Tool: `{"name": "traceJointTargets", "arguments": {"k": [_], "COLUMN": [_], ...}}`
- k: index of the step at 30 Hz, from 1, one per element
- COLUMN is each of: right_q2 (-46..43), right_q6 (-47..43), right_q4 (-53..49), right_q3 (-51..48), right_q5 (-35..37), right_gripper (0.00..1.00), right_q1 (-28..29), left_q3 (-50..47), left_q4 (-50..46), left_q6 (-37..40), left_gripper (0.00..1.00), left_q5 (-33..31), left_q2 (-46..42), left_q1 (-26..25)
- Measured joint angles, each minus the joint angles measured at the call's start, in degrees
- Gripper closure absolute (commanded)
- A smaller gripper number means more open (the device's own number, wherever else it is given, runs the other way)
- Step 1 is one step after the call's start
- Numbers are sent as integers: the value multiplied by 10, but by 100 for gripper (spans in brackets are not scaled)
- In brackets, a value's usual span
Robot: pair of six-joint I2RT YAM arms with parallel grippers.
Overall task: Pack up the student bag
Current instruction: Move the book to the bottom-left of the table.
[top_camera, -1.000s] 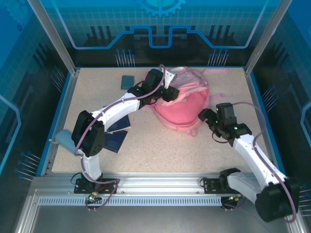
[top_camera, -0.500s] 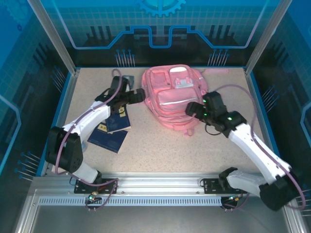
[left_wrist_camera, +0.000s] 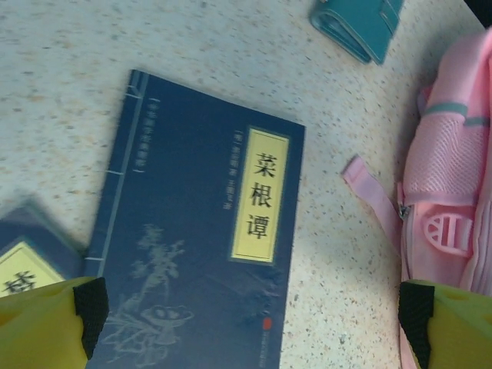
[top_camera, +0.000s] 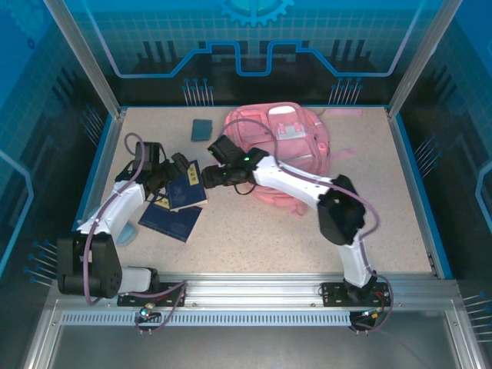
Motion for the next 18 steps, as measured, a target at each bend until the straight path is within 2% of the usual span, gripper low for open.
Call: {"name": "traceJointTargets", "arguments": {"k": [6, 10, 18], "right_q2": [143, 216, 284], "right_q6": [-30, -43, -63], "right_q4": [-43, -78, -124], "right_q3": [152, 236, 308], "right_q5": [23, 41, 52], "right_gripper": [21, 24, 24], "right_q1": [22, 28, 29], "left_q3": [-11, -16, -23], "left_q4": [-20, -22, -25], "left_q6": [-15, -19, -28], "left_gripper": [1, 1, 1], "left_q5": [19, 29, 40], "left_q2": [-37, -63, -70], "left_q1": [55, 70, 71]}}
